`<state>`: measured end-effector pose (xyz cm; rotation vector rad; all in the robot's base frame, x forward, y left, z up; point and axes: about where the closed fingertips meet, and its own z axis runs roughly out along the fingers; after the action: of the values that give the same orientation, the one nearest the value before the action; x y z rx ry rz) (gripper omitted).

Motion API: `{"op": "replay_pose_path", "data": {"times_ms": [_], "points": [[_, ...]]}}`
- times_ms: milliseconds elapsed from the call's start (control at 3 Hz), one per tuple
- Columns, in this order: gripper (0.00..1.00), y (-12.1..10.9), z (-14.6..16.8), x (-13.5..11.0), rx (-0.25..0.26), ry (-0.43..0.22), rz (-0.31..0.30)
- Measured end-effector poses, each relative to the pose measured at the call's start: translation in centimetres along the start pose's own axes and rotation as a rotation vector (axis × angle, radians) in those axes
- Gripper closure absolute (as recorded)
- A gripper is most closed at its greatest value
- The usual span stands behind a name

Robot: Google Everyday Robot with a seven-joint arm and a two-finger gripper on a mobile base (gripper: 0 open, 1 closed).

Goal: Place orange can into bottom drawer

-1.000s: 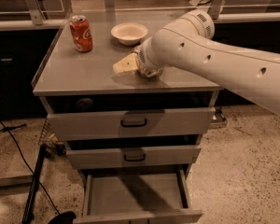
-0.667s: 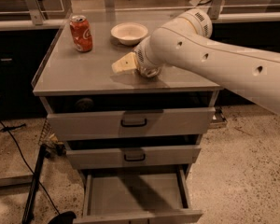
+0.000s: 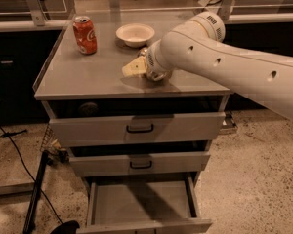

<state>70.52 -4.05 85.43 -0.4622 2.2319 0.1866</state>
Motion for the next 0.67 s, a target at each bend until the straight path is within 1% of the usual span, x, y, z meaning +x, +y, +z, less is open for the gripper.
{"op": "replay_pose_path", "data": {"times_ms": [333,667], "points": [[0.07,-1.4,0.58,1.11,0.029,0.018,0.023],[0.07,-2.16,0.96,1.62,0.048,0.028,0.033]]}}
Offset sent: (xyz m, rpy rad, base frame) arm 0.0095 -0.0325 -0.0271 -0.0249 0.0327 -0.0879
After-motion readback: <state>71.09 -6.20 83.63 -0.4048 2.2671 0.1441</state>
